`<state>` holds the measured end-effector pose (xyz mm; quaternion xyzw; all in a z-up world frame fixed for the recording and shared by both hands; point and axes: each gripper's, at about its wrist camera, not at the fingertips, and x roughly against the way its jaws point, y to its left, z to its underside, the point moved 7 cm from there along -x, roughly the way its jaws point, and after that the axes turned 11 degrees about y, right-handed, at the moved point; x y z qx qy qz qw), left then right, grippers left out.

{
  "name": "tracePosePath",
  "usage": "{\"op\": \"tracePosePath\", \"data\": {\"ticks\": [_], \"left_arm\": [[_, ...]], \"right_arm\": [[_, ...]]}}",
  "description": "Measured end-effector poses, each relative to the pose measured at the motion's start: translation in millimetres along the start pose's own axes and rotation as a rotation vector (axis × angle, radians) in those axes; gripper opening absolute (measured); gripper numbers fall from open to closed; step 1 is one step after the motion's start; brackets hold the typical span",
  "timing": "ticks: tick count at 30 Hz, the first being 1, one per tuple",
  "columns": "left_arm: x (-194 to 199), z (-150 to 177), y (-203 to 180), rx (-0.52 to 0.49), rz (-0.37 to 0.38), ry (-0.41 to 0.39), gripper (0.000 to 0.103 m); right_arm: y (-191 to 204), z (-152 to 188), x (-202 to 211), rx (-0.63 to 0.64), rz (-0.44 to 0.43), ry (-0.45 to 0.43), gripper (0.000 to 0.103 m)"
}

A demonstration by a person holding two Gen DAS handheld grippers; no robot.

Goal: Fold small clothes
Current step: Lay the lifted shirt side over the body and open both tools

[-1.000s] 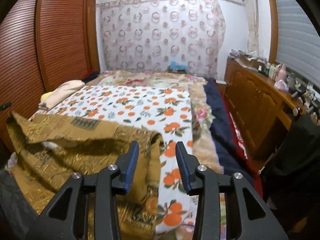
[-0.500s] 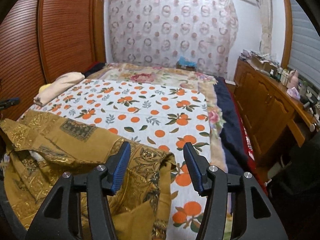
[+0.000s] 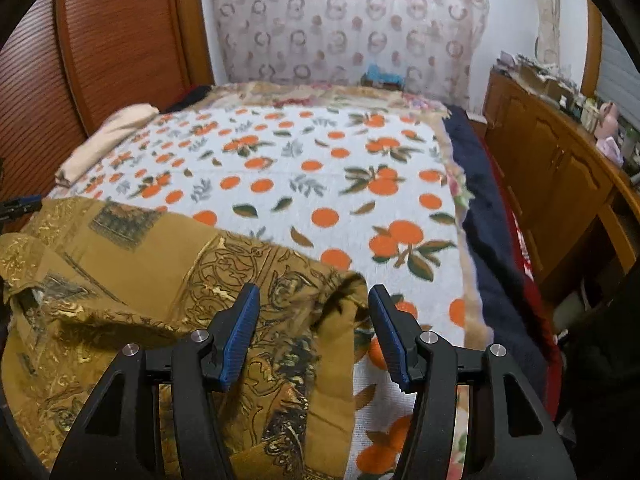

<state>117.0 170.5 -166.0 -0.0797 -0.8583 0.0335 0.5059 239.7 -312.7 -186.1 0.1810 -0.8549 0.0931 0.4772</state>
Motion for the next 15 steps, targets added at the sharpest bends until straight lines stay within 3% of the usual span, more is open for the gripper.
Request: {"op": "tracePosePath", "data": {"ticks": [15], "left_arm": [[-6.0, -3.8, -9.4, -0.013, 0.016, 0.041, 0.056]], "right_arm": [[-4.9, -3.1, -10.1, -0.019, -0.001, 0.026, 0.062]]}}
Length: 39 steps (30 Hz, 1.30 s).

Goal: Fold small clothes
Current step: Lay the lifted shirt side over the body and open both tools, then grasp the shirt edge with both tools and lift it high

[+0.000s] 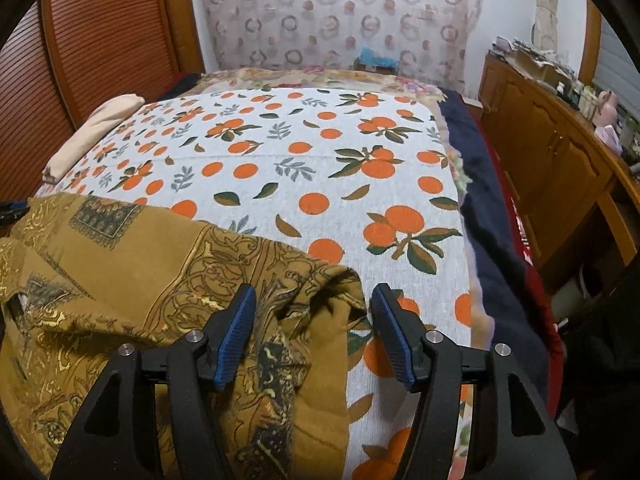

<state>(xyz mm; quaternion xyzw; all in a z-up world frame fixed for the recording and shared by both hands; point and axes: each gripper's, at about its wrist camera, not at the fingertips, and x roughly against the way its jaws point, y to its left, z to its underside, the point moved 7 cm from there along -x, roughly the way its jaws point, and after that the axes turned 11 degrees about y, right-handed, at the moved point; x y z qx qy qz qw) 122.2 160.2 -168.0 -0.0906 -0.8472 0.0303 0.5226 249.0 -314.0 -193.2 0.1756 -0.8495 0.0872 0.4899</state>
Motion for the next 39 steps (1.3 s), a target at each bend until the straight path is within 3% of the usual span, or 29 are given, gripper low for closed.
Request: {"op": "tracePosePath", "data": {"ticks": [1, 3, 5, 6, 7, 8, 12, 18, 28, 35, 39], "left_arm": [[0, 0, -2, -0.006, 0.007, 0.0, 0.052], [0, 0, -6, -0.021, 0.035, 0.004, 0.032], [1, 1, -14, -0.038, 0.057, 0.017, 0.019], [2, 1, -16, -0.049, 0.052, 0.016, 0.01], [4, 2, -20, -0.065, 0.044, 0.01, 0.008], [7, 2, -22, -0.069, 0.045, 0.002, 0.005], [43, -1, -35, -0.064, 0.085, -0.1, 0.004], [125, -3, -54, -0.049, 0.053, -0.269, 0.004], [252, -20, -71, -0.072, 0.096, -0.564, 0.003], [322, -34, -70, -0.074, 0.103, -0.717, 0.003], [356, -56, -68, -0.088, 0.069, -0.781, 0.003]], "right_arm": [[0, 0, 0, 0.001, 0.002, 0.0, 0.062], [2, 0, 0, 0.01, -0.004, 0.0, 0.059], [8, 2, 2, 0.037, -0.038, 0.001, 0.037], [11, 2, 2, 0.043, -0.046, 0.003, 0.031], [15, 3, 3, 0.055, -0.072, 0.009, 0.018], [19, 4, 3, 0.06, -0.073, 0.006, 0.014], [28, 5, 24, 0.063, -0.068, -0.059, 0.009], [38, -2, 118, 0.055, -0.077, -0.278, 0.007], [51, -28, 253, 0.098, -0.044, -0.513, 0.007], [58, -39, 339, 0.134, -0.009, -0.673, 0.006], [54, -53, 383, 0.145, 0.011, -0.746, 0.006]]}}
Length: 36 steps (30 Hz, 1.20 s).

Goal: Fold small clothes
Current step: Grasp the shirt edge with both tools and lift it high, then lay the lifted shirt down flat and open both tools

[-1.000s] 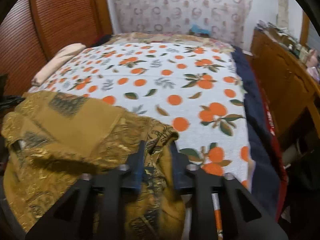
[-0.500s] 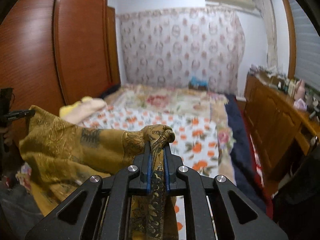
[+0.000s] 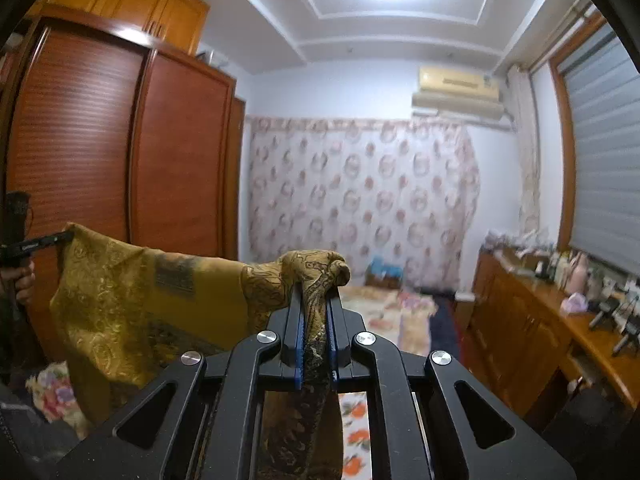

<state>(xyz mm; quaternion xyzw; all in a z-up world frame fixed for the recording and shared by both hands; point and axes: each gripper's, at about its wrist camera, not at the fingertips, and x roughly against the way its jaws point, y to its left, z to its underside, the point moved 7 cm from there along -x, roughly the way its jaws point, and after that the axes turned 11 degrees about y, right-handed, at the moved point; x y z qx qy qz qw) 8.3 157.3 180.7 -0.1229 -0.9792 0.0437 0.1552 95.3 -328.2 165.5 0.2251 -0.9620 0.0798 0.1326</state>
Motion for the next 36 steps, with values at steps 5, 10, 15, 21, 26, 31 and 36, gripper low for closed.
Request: {"op": "tracePosePath", "data": {"ticks": [5, 10, 15, 21, 26, 31, 36], "left_arm": [[-22, -40, 17, -0.028, -0.07, -0.022, 0.003], [-116, -41, 54, -0.028, -0.135, 0.076, 0.004], [-239, 16, 100, 0.004, -0.178, 0.312, 0.014], [-273, 93, 112, 0.042, -0.168, 0.45, 0.045], [-265, 121, 88, 0.031, -0.139, 0.49, 0.056], [-253, 146, 68, -0.003, -0.137, 0.519, 0.056], [-251, 181, 46, -0.034, -0.117, 0.568, 0.056]], "right_arm": [[-17, -38, 0, 0.008, 0.032, -0.037, 0.006], [-46, -55, -76, 0.014, 0.102, 0.055, 0.006], [-74, -5, -232, -0.016, 0.176, 0.315, 0.014], [-108, 102, -329, -0.108, 0.24, 0.547, 0.027], [-96, 156, -325, -0.112, 0.193, 0.601, 0.032], [-69, 184, -300, -0.121, 0.123, 0.596, 0.034], [-54, 216, -276, -0.16, 0.085, 0.603, 0.038]]}}
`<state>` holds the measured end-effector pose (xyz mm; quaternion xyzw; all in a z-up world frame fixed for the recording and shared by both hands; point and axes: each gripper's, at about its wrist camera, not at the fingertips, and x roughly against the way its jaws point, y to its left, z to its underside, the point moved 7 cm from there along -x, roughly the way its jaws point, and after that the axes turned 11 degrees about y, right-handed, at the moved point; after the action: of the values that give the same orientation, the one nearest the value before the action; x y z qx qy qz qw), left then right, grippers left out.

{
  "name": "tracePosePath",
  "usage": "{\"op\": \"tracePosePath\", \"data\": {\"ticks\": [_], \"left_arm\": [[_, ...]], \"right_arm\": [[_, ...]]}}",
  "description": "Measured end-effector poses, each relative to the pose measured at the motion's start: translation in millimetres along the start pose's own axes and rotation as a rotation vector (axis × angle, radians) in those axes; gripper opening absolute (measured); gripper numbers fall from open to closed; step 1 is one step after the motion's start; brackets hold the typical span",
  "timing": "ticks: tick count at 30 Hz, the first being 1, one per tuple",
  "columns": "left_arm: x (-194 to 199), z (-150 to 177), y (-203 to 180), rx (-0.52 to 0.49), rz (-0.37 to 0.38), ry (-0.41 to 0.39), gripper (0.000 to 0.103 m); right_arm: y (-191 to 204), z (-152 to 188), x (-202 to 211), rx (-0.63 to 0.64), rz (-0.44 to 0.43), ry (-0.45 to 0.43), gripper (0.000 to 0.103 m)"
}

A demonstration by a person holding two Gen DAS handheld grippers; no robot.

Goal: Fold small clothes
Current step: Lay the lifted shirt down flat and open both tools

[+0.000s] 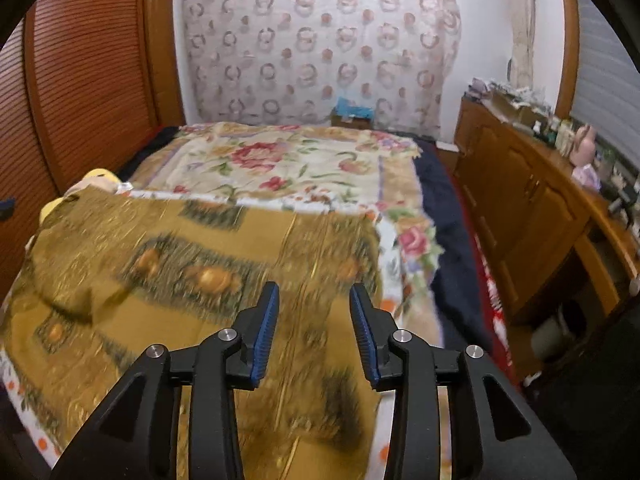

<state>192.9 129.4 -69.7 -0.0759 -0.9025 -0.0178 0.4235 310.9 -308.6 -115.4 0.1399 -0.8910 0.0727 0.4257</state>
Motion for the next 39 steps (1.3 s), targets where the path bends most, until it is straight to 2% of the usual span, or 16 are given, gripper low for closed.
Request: {"op": "tracePosePath", "data": {"ticks": [4, 8, 13, 16, 22, 27, 33, 39], "left_arm": [[-15, 28, -16, -0.013, 0.041, 0.06, 0.056], [-31, 50, -26, -0.023, 0.051, 0.112, 0.056], [-50, 66, -29, -0.009, 0.042, 0.168, 0.056], [-58, 72, -27, 0.001, 0.038, 0.195, 0.056], [-58, 73, -32, -0.022, 0.018, 0.186, 0.06], [-60, 74, -34, -0.038, 0.018, 0.195, 0.077], [-62, 72, -34, -0.034, 0.018, 0.207, 0.086], [-62, 72, -33, -0.031, 0.02, 0.207, 0.086]], "right_arm": [[-5, 35, -10, -0.027, 0.013, 0.041, 0.039], [-9, 61, -11, -0.07, 0.001, 0.057, 0.039], [-4, 78, -11, -0.08, -0.014, 0.08, 0.039], [0, 82, -9, -0.081, -0.019, 0.084, 0.039], [3, 86, -13, -0.087, -0.019, 0.104, 0.039], [2, 80, -21, -0.104, -0.014, 0.114, 0.039], [2, 82, -31, -0.107, 0.004, 0.124, 0.04], [0, 83, -32, -0.117, -0.004, 0.117, 0.04]]}}
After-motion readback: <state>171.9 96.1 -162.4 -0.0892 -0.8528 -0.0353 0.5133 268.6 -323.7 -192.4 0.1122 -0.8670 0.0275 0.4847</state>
